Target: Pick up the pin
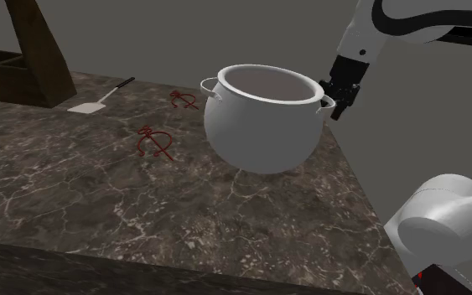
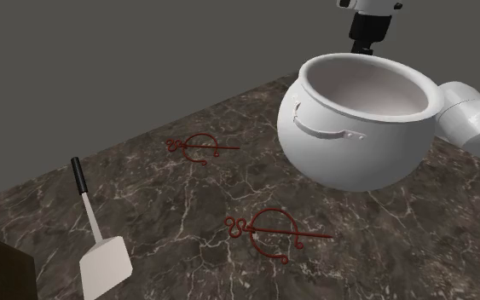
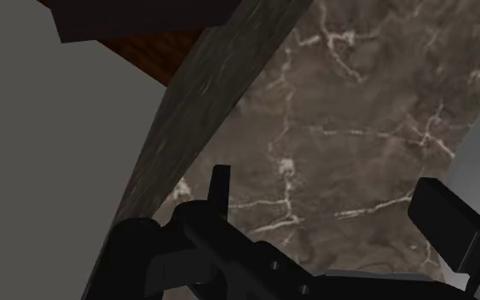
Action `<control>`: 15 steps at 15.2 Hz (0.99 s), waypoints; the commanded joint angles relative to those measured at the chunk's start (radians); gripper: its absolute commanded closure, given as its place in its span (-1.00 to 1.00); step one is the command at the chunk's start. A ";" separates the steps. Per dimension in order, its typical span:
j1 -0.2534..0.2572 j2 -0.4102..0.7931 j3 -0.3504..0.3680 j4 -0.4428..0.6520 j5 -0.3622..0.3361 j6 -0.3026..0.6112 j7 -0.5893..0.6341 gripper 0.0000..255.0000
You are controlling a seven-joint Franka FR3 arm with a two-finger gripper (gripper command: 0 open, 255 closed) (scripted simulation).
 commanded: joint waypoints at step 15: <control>0.076 0.354 0.199 0.191 0.004 0.370 0.153 -1.00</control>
